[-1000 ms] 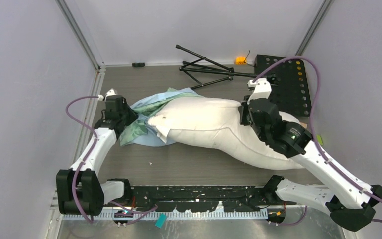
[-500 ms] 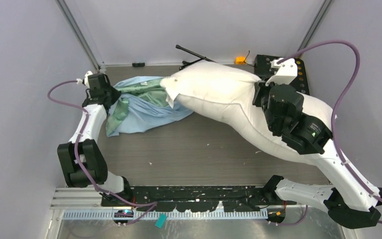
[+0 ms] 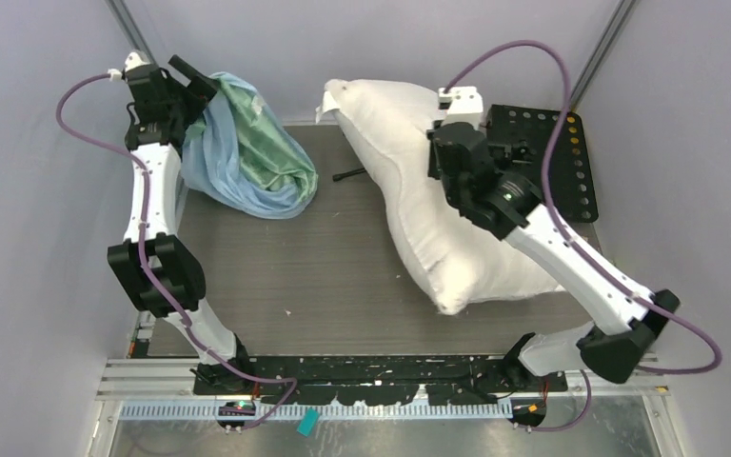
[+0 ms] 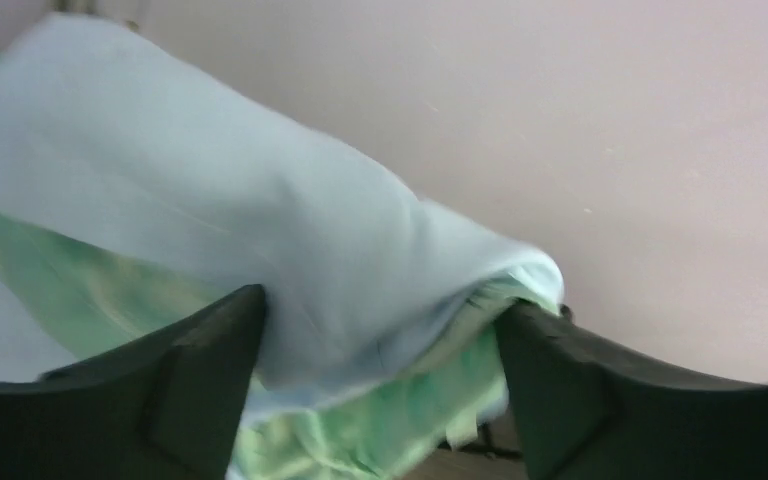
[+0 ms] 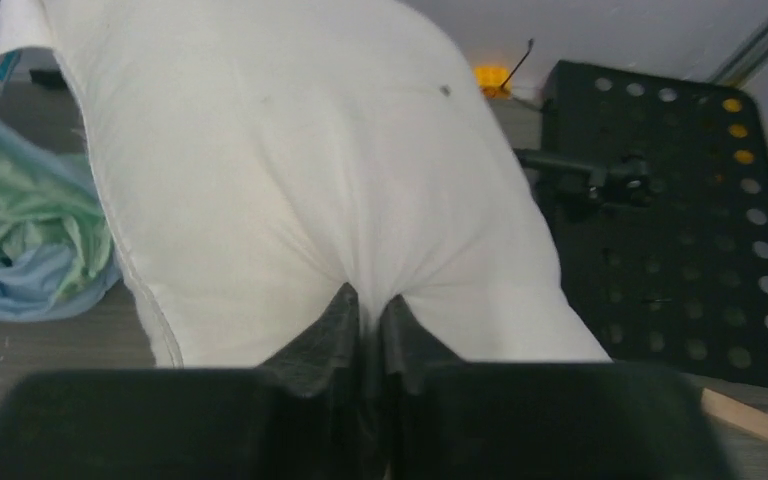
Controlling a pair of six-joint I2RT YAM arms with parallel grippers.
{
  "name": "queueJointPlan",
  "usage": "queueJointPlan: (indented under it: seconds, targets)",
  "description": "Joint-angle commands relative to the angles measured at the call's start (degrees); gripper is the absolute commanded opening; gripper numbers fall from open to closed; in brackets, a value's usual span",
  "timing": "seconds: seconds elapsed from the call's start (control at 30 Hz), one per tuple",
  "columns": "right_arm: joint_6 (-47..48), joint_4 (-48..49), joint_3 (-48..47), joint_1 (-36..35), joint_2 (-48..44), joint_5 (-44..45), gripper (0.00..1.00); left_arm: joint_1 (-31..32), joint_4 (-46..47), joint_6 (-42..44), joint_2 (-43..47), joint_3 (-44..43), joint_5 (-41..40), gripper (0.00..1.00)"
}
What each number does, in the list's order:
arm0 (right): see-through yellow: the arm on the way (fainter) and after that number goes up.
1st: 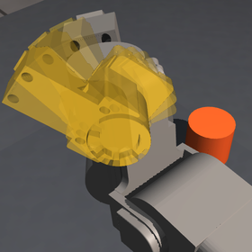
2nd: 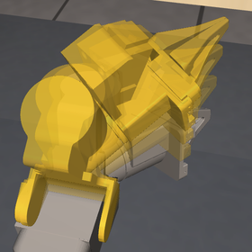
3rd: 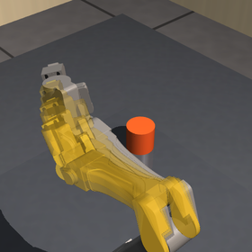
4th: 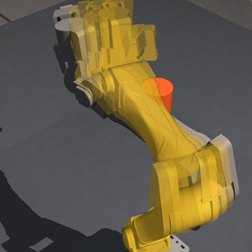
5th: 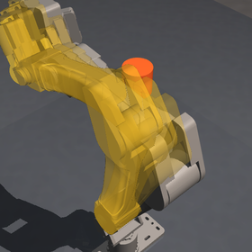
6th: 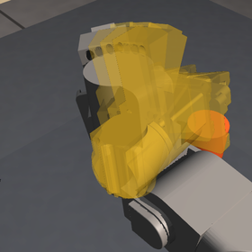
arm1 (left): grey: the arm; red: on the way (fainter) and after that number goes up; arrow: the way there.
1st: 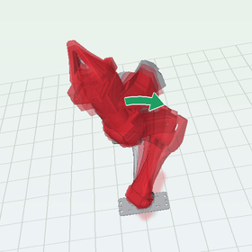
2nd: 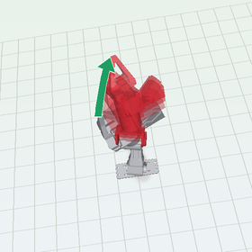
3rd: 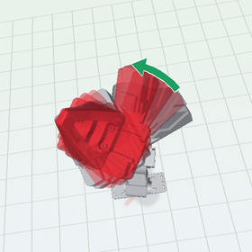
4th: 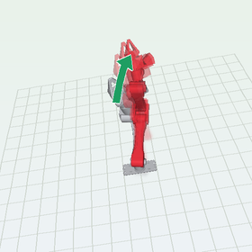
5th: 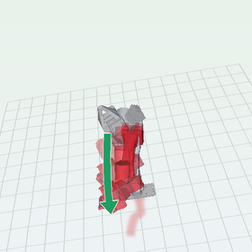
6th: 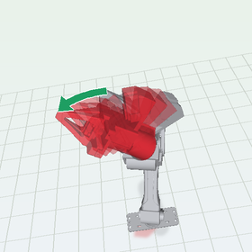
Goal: Remove the pillowcase from the pillow
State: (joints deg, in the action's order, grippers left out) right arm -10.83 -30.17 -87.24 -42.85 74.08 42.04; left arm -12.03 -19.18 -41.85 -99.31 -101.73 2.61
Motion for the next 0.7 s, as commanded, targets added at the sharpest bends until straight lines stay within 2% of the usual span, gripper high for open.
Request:
queueJointPlan:
  seconds: [0.0, 0.07, 0.1, 0.17, 0.43, 0.57, 0.67]
  targets:
    - [-3.40, 4.40, -6.03, 0.31, 5.56, -12.10, 0.32, 0.00, -4.11, 1.73, -0.78, -0.50, 10.89, 0.99]
    - [-4.68, 0.63, -8.78, 0.31, 7.89, -15.41, 0.60, 0.45, -3.24, 2.91, 2.57, 4.21, 10.61, 1.00]
    - [-4.81, -0.15, -8.98, 0.31, 8.21, -16.55, 0.68, 0.72, -2.49, 3.64, 4.69, 7.06, 9.81, 1.00]
    - [-5.02, -0.06, -8.03, 0.30, 7.51, -17.79, 0.75, 1.16, -2.10, 5.20, 9.97, 11.84, 8.51, 1.00]
    - [-4.80, 2.43, 0.19, 2.07, 1.03, -15.62, 0.81, 5.42, -1.45, 12.68, 26.48, 27.94, 1.47, 1.00]
    - [-7.08, 2.55, 5.46, 7.89, -3.44, -15.53, 0.81, 5.79, 2.63, 12.94, 32.64, 36.49, -0.84, 1.00]
    - [-9.55, 2.71, 10.18, 14.76, -6.46, -17.66, 0.81, 5.97, 5.07, 12.76, 35.47, 41.52, -1.52, 1.00]
